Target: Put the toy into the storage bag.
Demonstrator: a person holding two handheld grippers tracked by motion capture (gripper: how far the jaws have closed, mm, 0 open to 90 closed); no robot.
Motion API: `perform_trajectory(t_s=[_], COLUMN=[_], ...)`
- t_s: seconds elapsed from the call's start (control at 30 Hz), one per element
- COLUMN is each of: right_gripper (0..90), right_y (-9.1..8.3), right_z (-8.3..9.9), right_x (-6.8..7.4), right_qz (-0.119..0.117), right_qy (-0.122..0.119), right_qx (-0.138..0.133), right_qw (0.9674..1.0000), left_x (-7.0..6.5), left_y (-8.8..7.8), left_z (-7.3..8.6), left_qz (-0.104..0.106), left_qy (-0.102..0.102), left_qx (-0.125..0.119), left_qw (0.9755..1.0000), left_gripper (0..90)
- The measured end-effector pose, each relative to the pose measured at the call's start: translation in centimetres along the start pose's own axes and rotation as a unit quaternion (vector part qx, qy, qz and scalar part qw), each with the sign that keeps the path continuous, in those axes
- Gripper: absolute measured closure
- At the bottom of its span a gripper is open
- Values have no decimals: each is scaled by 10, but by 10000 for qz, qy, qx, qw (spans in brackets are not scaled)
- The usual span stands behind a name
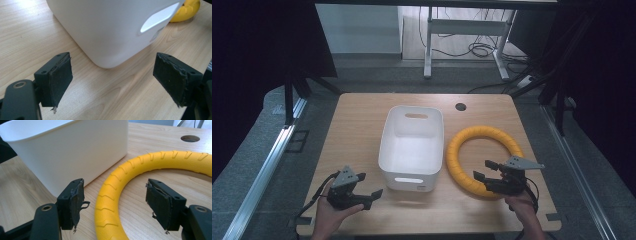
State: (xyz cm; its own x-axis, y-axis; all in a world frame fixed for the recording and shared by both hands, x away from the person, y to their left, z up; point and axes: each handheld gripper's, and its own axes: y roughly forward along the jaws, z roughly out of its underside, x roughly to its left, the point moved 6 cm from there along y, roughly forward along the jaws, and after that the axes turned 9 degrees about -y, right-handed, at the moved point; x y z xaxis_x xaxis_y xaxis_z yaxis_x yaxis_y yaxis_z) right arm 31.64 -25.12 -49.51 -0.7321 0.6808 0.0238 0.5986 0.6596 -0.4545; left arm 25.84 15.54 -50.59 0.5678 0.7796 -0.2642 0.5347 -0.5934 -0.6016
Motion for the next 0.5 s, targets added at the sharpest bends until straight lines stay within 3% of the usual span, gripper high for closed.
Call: perform_trajectory(t_s=[0.17, 0.27, 0.4, 0.5], right_gripper=[318, 318, 320, 320], right_y=[-2, -3, -1, 6], right_z=[-6, -12, -13, -12], right_x=[-2, -5, -8, -6], right_qz=[-19, -10, -46, -264], right_qy=[-88, -346, -467, -519], right_qx=[66, 358, 561, 796], right_qw=[9999, 9988, 9973, 9951], left_x=[1, 1, 0, -2], left_y=[-5, -4, 2, 6], left_z=[-1, -1, 1, 3], left_qz=[-10, -2, -48, -41], left_qy=[-55, -97, -56, -30], left_qx=[-63, -44, 90, 175], left_qw=[10000, 9999, 9999, 9998], left_gripper=[158, 158, 158, 159])
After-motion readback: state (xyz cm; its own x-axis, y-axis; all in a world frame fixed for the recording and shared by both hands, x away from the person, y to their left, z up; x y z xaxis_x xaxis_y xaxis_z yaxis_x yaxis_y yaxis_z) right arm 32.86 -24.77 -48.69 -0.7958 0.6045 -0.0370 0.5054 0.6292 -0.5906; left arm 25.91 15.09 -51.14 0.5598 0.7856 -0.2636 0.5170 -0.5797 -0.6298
